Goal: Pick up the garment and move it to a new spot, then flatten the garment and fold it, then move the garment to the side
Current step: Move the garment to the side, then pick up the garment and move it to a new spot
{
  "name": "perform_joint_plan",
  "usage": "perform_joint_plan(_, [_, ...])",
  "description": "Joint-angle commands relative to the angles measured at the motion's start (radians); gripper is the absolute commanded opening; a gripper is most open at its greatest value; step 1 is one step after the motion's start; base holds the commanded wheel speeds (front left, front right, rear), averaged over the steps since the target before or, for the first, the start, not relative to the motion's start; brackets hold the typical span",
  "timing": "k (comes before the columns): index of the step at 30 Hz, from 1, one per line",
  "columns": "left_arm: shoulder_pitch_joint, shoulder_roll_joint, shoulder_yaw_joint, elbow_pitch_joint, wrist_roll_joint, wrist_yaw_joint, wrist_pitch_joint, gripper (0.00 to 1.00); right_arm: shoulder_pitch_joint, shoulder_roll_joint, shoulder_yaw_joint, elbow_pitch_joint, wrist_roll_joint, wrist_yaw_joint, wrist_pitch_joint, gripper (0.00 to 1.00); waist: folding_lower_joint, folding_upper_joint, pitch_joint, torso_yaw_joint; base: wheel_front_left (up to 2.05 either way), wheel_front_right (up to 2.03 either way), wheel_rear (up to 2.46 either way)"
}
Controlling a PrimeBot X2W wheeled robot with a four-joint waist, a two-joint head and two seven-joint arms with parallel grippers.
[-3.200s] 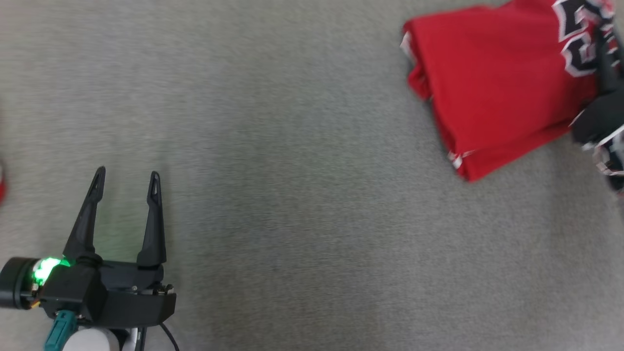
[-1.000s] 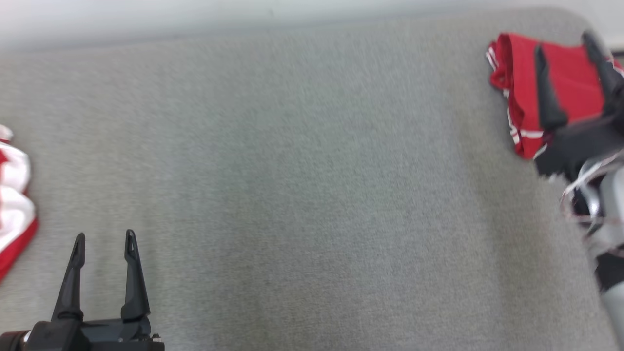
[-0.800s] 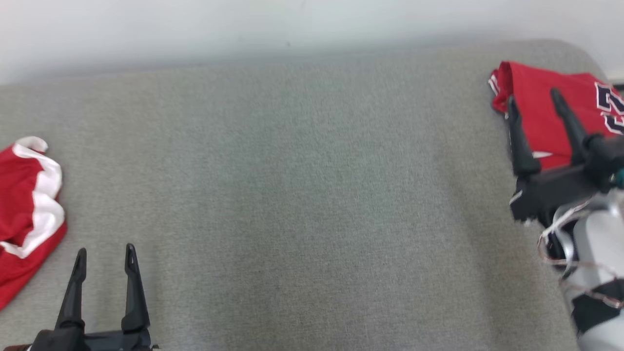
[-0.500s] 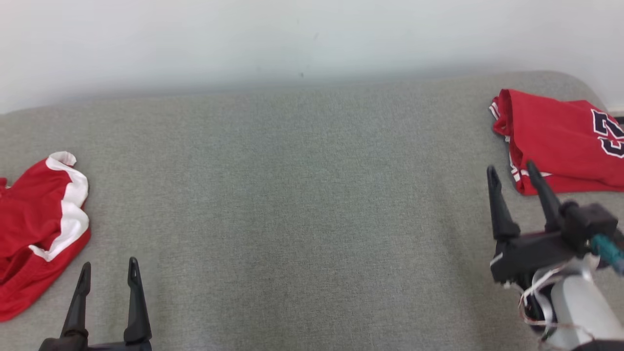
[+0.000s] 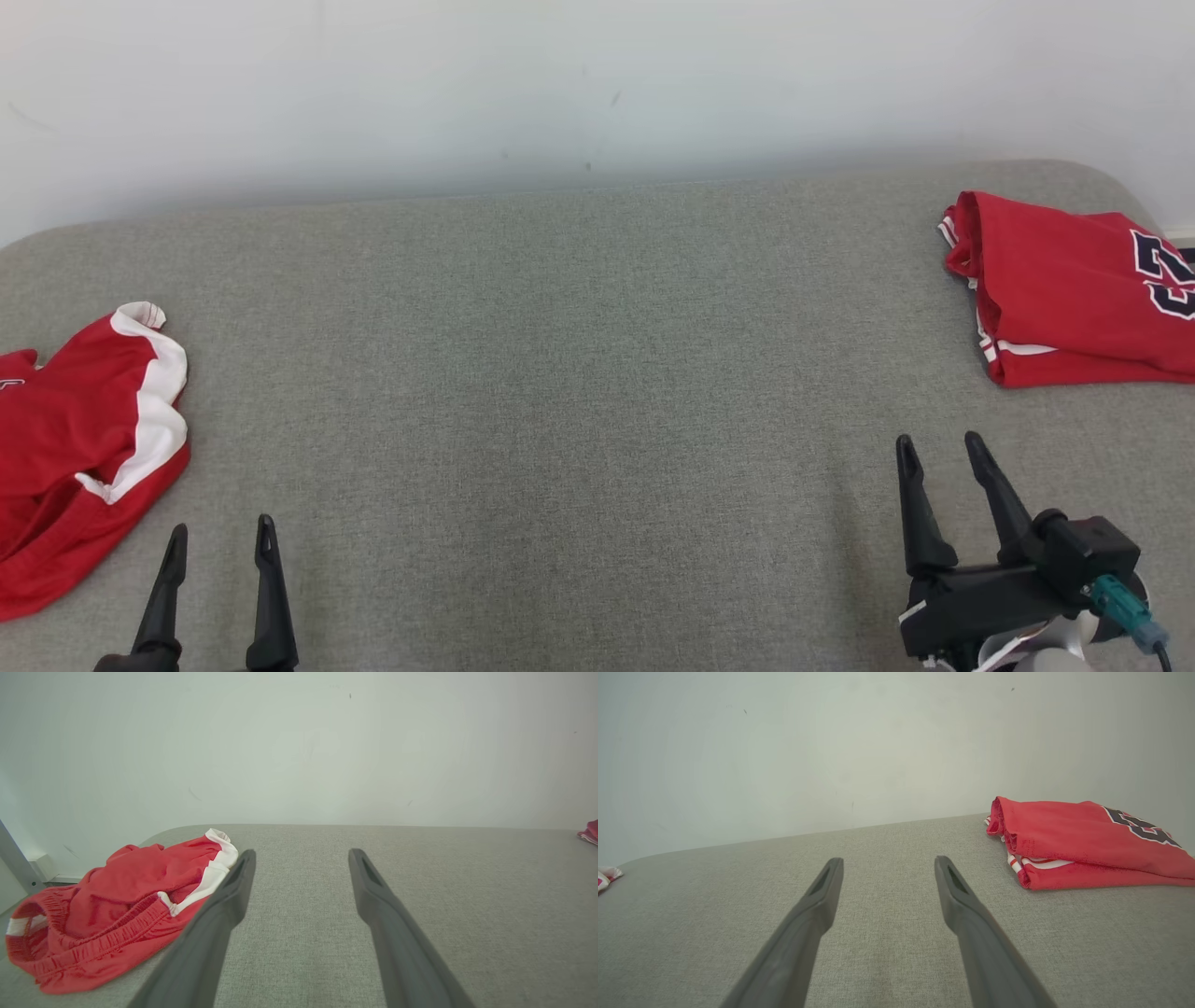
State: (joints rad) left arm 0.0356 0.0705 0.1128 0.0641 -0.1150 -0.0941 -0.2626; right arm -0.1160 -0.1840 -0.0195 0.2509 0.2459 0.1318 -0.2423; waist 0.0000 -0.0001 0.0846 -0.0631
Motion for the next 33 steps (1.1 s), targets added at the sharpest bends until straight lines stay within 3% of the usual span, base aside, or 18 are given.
perform_joint_plan(1, [0.004, -0.004, 0.004, 0.006, 0.006, -0.001, -0.003, 1.0, 0.02, 0.013, 0.003, -0.004, 0.008, -0.003, -0.008, 1.0, 0.0, 0.0001, 0.001, 0.0, 0.0, 0.0, 0.0])
perform_joint_plan(12, [-0.002, -0.007, 0.013, 0.047, 0.023, -0.008, -0.003, 1.0, 0.061, 0.059, -0.004, 0.015, 0.015, -0.003, -0.022, 1.0, 0.0, 0.0001, -0.011, 0.008, 0.0, 0.0, 0.0])
perform_joint_plan(33, [0.0, -0.009, 0.02, 0.082, 0.046, -0.012, -0.003, 1.0, 0.068, 0.068, -0.006, 0.043, -0.01, -0.003, -0.024, 1.0, 0.0, 0.0001, -0.031, 0.027, 0.0, 0.0, 0.0])
